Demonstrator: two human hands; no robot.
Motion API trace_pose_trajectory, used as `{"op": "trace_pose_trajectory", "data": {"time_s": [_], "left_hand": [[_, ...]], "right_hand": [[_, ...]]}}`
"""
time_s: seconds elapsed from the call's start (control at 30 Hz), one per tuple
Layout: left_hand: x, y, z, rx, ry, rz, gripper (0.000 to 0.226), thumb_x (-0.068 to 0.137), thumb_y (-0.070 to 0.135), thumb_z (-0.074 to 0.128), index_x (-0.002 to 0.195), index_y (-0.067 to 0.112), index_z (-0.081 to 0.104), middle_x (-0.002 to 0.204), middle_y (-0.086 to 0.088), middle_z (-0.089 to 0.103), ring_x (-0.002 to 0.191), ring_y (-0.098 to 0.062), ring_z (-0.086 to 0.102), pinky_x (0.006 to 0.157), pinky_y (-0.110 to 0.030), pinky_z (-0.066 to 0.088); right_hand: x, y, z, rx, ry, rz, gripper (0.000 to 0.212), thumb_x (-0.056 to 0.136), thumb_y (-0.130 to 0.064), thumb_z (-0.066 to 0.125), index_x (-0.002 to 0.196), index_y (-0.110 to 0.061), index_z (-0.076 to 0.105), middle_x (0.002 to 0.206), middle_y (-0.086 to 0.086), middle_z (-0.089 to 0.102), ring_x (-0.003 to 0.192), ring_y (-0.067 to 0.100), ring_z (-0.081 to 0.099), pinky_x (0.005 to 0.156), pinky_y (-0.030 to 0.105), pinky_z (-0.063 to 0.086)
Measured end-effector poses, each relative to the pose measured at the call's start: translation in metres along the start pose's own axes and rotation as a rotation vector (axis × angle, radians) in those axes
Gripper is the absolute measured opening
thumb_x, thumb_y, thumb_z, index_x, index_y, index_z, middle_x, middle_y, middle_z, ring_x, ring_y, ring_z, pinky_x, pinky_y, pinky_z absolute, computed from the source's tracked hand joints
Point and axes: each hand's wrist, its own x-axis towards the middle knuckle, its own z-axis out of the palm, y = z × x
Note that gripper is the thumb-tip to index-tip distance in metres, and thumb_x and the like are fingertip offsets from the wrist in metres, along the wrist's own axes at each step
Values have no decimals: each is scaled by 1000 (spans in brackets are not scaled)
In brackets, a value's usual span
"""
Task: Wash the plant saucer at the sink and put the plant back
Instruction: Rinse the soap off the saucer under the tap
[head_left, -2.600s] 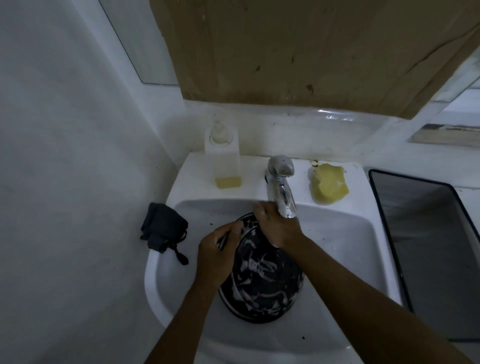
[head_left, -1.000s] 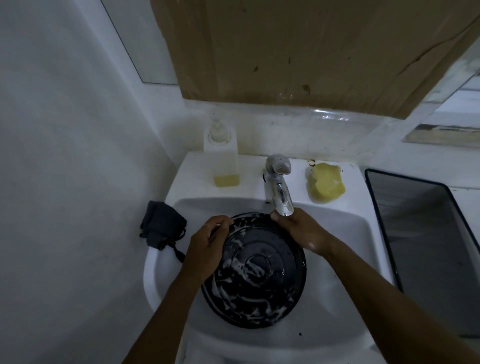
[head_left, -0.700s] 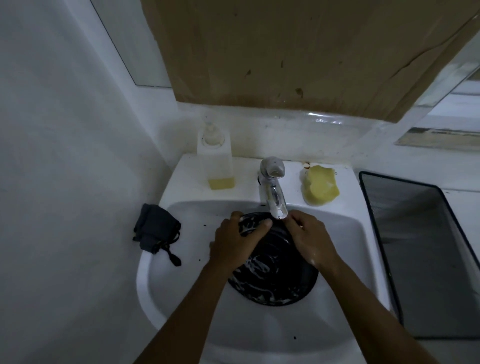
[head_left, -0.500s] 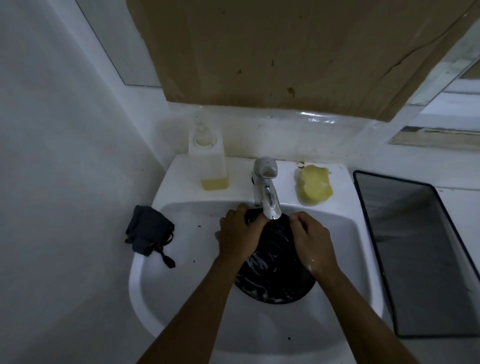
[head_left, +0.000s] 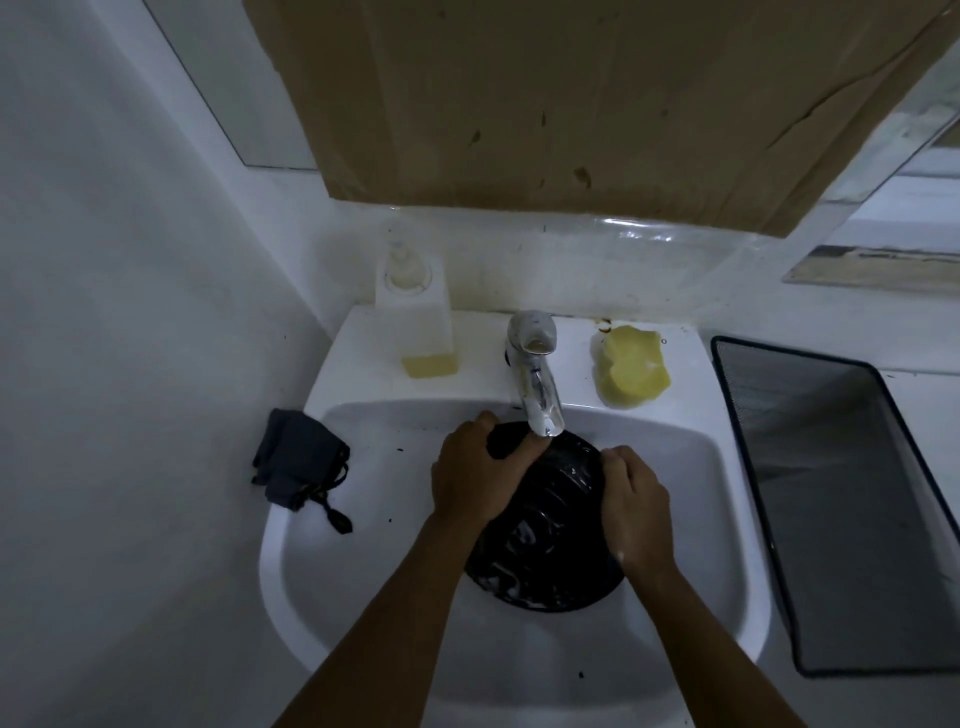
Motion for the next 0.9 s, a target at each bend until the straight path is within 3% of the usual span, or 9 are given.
{"op": "trace_pose_trajectory", "data": {"time_s": [0.1, 0.23, 0.3, 0.4, 0.47, 0.6, 0.73, 0.83, 0.9], "left_hand": [[4, -3, -2, 10, 6, 81, 29, 81, 70, 48, 67, 44, 48, 71, 11, 55, 73, -12, 58, 65, -33, 43], [3, -14, -2, 33, -11, 138, 28, 96, 47, 33, 75, 38, 48, 83, 12, 57, 89, -19, 58, 80, -39, 47], [0, -20, -2, -14, -30, 132, 28, 99, 40, 31, 90, 31, 55, 96, 11, 59, 97, -20, 57, 86, -38, 45], [-2, -22, -6, 14, -39, 151, 38, 95, 60, 37, 101, 29, 58, 101, 10, 61, 97, -14, 58, 85, -36, 47], [-3, -18, -10, 66, -50, 160, 45, 85, 76, 40, 91, 33, 54, 90, 12, 61, 85, -6, 58, 73, -29, 47], [-2, -8, -14, 151, -5, 190, 40, 89, 71, 38, 75, 34, 45, 71, 11, 60, 68, 2, 56, 56, -24, 38], [1, -9, -24, 80, -36, 214, 35, 96, 61, 36, 73, 36, 45, 69, 10, 58, 70, -4, 58, 59, -26, 39], [2, -12, -29, 18, -50, 294, 27, 102, 48, 34, 85, 38, 51, 80, 11, 59, 81, -8, 60, 70, -27, 43], [2, -18, -32, -18, -18, 252, 28, 98, 56, 37, 98, 37, 58, 95, 13, 63, 91, -5, 59, 81, -27, 46]], "right_hand": [[-4, 1, 2, -7, 11, 32, 40, 94, -38, 34, 64, -15, 45, 62, 0, 57, 57, 2, 52, 59, 32, 41], [-6, 0, 7, -20, 58, 56, 36, 88, -39, 30, 58, -20, 36, 56, -4, 50, 53, 3, 45, 57, 31, 38], [-6, 3, 8, -28, 56, 82, 35, 86, -40, 29, 57, -21, 36, 56, -5, 49, 56, 9, 46, 57, 31, 38], [-5, 7, 5, -30, 14, 58, 37, 91, -40, 30, 61, -20, 39, 59, -5, 52, 61, 13, 50, 57, 31, 39], [-1, 2, 6, -74, -53, -50, 38, 98, -40, 32, 66, -22, 43, 64, -4, 56, 64, 11, 55, 60, 30, 44], [16, -23, 16, -419, -201, -324, 36, 100, -52, 26, 81, -31, 48, 74, -11, 57, 69, 7, 54, 59, 30, 41], [21, -26, 18, -421, -233, -405, 38, 101, -51, 27, 77, -29, 46, 67, -11, 55, 62, 7, 53, 55, 30, 36], [10, -17, 18, -282, -183, -309, 44, 102, -48, 29, 73, -22, 50, 63, -6, 58, 59, 8, 56, 57, 32, 41], [1, -7, 17, -147, -104, -187, 48, 103, -50, 28, 76, -23, 57, 68, -5, 63, 67, 3, 60, 62, 27, 45]]}}
